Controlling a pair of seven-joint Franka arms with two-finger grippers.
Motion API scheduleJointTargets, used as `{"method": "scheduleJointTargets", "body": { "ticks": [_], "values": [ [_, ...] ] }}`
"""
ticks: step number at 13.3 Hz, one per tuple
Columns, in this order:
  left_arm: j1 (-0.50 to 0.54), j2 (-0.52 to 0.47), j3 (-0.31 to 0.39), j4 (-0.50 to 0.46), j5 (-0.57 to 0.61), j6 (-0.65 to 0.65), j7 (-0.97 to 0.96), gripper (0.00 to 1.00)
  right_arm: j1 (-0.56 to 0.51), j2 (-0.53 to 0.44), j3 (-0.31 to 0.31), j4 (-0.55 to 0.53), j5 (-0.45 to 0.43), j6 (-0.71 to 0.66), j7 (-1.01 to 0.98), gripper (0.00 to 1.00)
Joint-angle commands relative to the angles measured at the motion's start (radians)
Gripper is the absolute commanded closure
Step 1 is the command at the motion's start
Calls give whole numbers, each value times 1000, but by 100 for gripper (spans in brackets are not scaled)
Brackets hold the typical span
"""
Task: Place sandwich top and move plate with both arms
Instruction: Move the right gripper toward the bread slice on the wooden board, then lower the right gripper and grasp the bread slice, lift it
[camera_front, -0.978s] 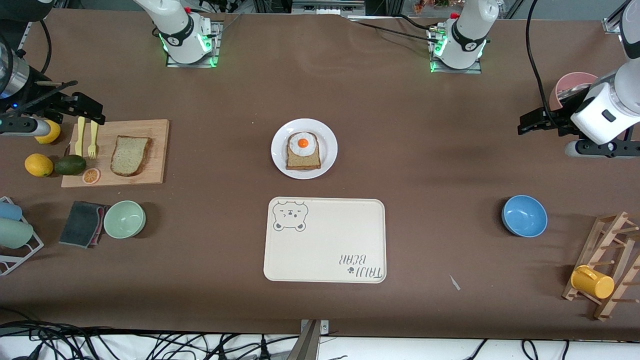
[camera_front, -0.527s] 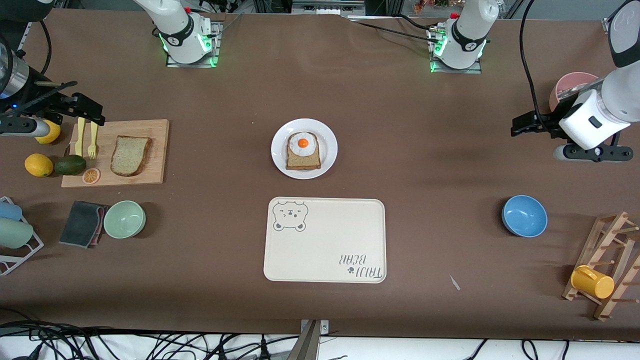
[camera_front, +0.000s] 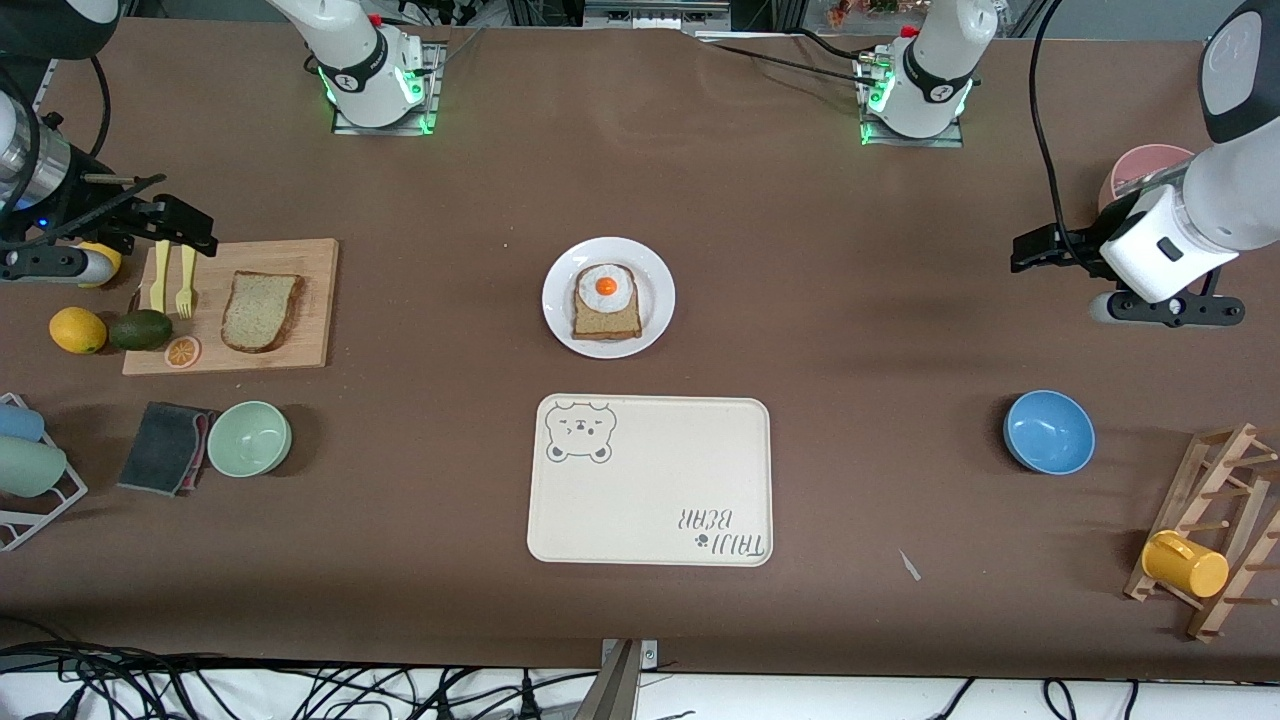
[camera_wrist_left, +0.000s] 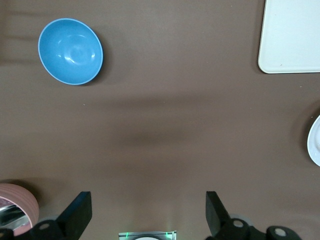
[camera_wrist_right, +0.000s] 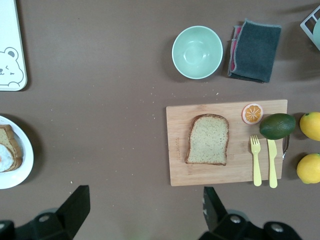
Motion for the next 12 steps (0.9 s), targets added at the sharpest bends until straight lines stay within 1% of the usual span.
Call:
{"method": "scheduleJointTargets", "body": {
  "ticks": [1,3,7,9,10,12],
  "values": [
    [-1,-3,-7,-3,28,10,-10,0,-13,20,11,24,2,-14,6,0],
    [-1,-3,-5,-3,28,13,-10,0,-17,59,8,25,-1,-14,6,0],
    [4,-5,-7,-6,33,23,-9,0,-10,69,9,13,-4,-16,-14,0],
    [4,-5,-8,-6,35,23,-10,0,-8,83,11,10,-28,1,-15,0],
    [5,-5,-8,-6,33,23,-9,0,-4,81,14,2,-60,17,-15,0],
    [4,-6,-10,-3,36,19,-9,0,-5,78,14,-2,-68,15,-15,0]
  ]
}}
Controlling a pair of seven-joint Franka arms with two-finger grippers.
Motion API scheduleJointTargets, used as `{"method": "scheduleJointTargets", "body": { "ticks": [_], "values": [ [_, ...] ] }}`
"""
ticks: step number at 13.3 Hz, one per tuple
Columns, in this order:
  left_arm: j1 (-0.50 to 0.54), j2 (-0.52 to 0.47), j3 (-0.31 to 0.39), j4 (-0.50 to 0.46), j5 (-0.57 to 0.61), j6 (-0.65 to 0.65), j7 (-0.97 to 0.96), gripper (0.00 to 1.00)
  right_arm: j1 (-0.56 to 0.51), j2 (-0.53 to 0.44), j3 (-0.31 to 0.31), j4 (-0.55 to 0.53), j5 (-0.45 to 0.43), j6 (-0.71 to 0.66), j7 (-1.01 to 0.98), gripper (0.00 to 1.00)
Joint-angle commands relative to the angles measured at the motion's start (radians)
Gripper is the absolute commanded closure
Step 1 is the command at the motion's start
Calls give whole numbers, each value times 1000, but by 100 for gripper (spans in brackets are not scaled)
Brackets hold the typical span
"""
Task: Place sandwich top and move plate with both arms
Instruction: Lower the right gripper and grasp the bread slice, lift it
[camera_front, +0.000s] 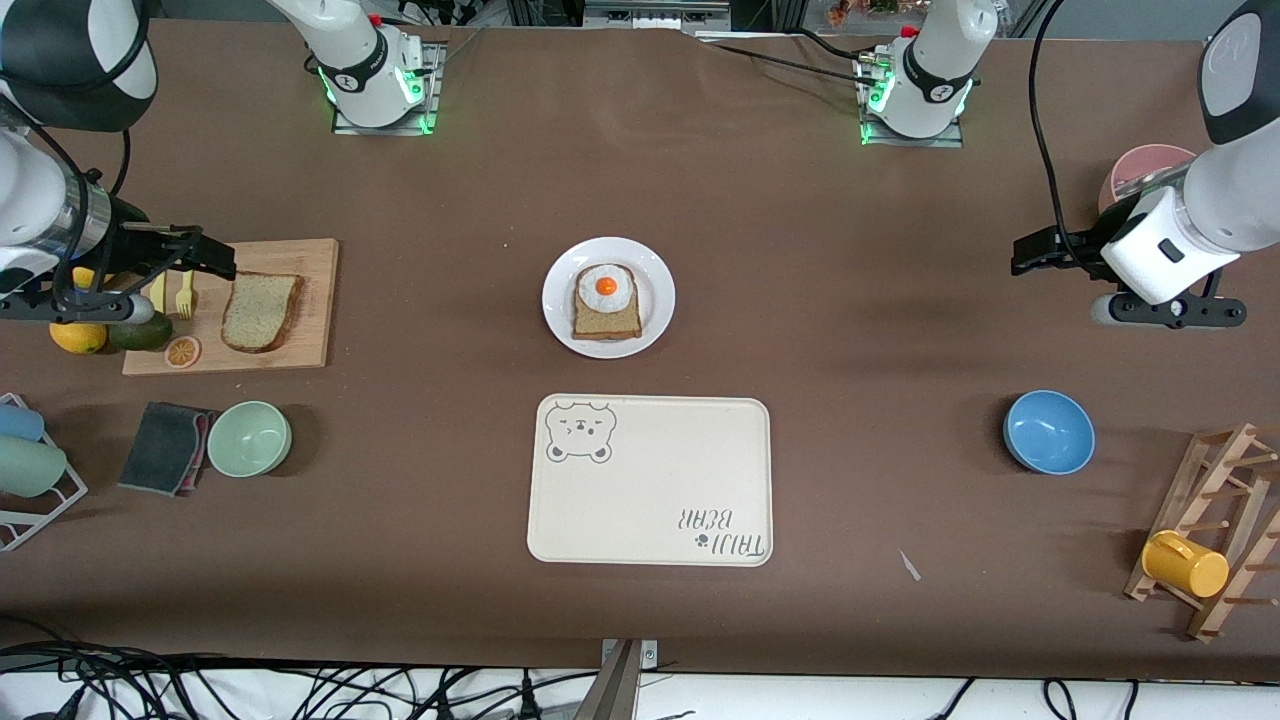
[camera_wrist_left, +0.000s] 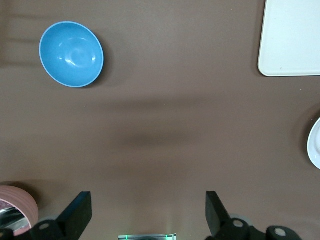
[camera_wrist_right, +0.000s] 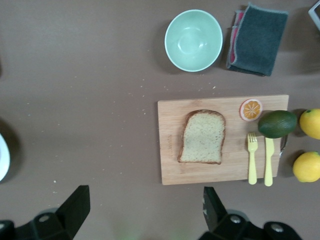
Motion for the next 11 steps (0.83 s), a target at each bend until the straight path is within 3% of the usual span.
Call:
{"method": "scheduleJointTargets", "body": {
  "ticks": [1,6,8,11],
  "values": [
    [3,-7,-14,-3,36,5,-7,0,-4,-7,9,-1,-20,5,-9,0],
    [3,4,-18,-31,36,8,-7,0,-4,-11,11,-1,-8,-2,-9,0],
    [3,4,-26,-35,36,10,-8,0,-4,-13,8,1,36,-2,-12,0],
    [5,4,-26,-35,36,11,-8,0,-4,-7,6,-4,21,11,-10,0]
  ]
}}
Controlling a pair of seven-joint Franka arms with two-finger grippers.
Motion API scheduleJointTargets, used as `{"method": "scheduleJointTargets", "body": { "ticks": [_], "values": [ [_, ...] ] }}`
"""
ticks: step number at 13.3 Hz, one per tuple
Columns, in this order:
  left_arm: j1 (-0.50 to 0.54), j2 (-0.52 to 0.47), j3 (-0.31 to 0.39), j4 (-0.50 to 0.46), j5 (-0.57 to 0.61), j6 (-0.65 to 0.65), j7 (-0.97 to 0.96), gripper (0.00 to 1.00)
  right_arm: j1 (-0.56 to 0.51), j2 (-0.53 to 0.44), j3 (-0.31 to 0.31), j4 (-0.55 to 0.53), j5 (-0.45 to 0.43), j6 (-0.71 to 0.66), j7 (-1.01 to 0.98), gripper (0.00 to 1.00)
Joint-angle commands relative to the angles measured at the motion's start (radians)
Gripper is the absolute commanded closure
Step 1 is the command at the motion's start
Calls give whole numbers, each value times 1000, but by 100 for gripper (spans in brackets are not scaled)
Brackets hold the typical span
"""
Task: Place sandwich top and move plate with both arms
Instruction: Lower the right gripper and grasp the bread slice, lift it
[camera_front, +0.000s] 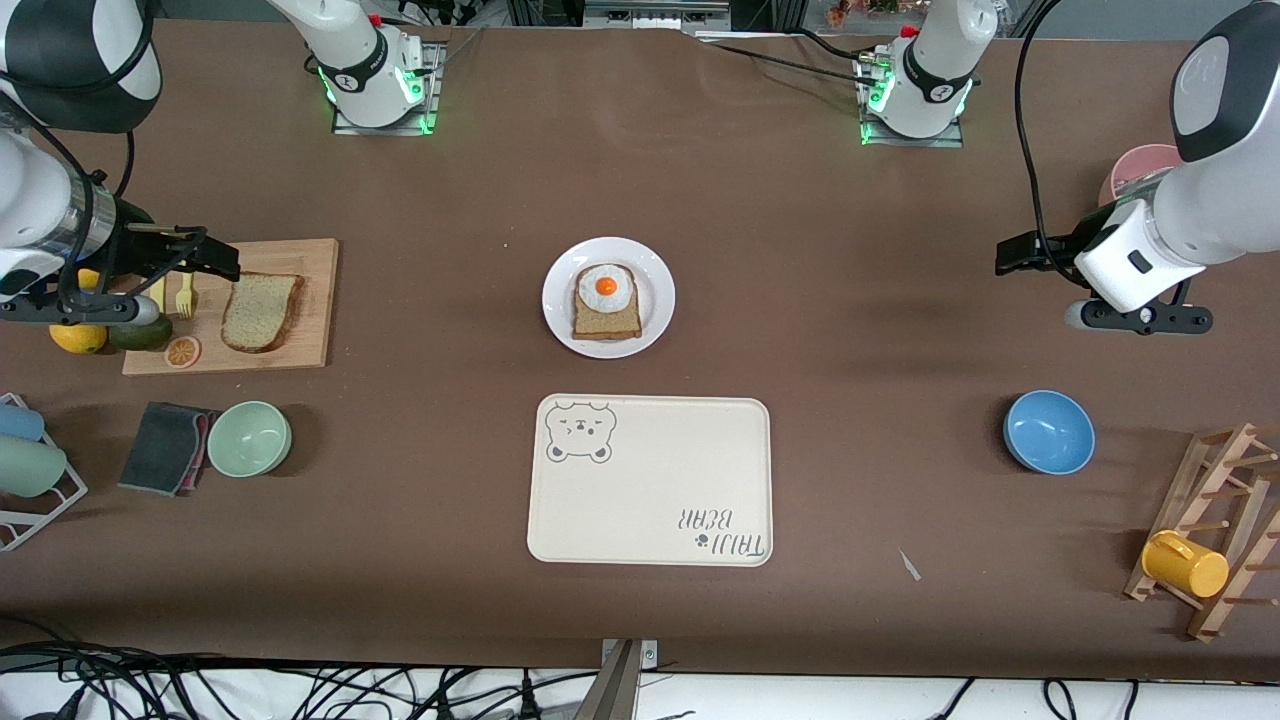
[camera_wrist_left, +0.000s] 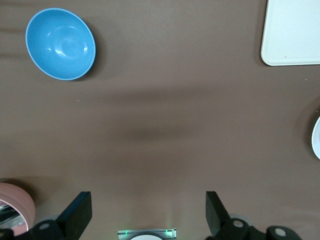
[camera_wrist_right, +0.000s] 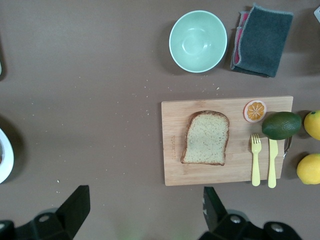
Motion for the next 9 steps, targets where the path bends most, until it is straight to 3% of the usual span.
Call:
{"method": "scheduleJointTargets", "body": {
  "ticks": [1,5,9],
  "values": [
    [5,-9,-9,-6,38,14,-7,0,-3,1,5,-15,-14,22,-8,1],
    [13,-37,-9,12,44,17,-7,0,-3,10,5,-169,-112,178,9,8],
    [13,-44,-20,12,87,19,-5,0,-3,16,5,-401,-261,419,77,9]
  ]
}}
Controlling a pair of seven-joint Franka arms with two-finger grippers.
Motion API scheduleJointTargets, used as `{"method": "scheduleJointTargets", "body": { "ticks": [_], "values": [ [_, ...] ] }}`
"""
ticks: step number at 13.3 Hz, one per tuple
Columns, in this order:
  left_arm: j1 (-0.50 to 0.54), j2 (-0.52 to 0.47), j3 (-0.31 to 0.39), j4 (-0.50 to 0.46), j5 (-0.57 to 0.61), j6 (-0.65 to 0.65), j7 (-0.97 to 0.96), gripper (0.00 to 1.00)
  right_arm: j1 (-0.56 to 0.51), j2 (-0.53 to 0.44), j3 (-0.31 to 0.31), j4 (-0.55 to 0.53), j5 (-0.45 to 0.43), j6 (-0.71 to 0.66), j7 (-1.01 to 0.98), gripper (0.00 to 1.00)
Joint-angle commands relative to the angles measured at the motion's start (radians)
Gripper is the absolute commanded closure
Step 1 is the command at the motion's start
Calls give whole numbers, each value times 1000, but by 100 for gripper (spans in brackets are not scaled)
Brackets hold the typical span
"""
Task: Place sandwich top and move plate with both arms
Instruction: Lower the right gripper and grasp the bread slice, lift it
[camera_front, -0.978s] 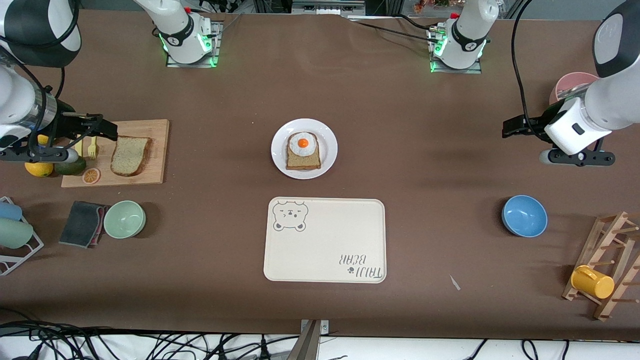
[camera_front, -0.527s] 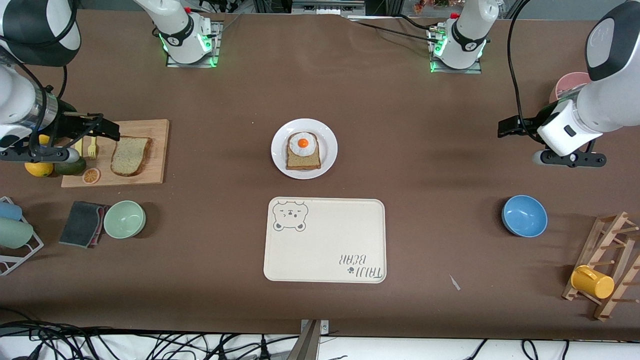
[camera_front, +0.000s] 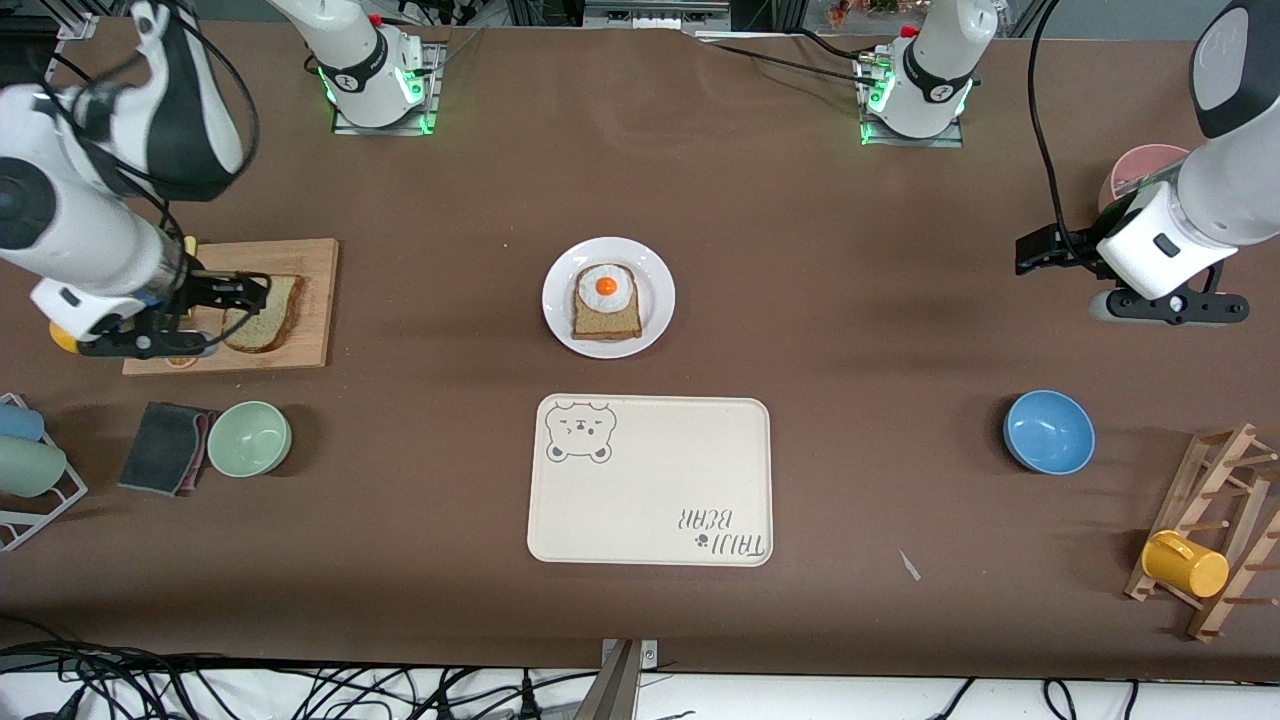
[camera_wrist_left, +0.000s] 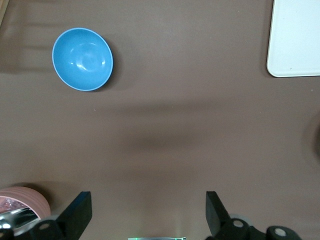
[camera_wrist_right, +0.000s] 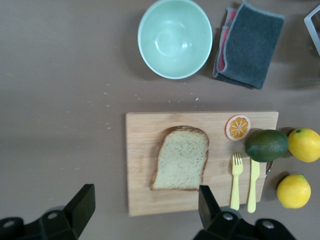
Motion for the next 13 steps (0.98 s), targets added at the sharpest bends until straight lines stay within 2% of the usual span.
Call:
{"method": "scheduleJointTargets", "body": {
  "ticks": [1,3,5,6,9,13],
  "values": [
    [7,-14,-15,1,41,15,-5,0,-3,-22,5,-188,-99,193,86,10],
    [9,-14,-13,-1,39,50,10,0,-6,2,1,-268,-194,315,175,13],
    [9,-15,-13,1,39,53,10,0,-12,48,-3,-273,-236,325,212,24],
    [10,-17,-10,1,39,53,12,0,-15,70,-13,-282,-238,332,213,27],
    [18,-20,-8,2,36,53,10,0,-15,140,-64,-302,-244,435,213,28],
    [21,-20,-8,2,26,75,6,0,-4,169,-78,-303,-245,434,271,34]
  ]
}}
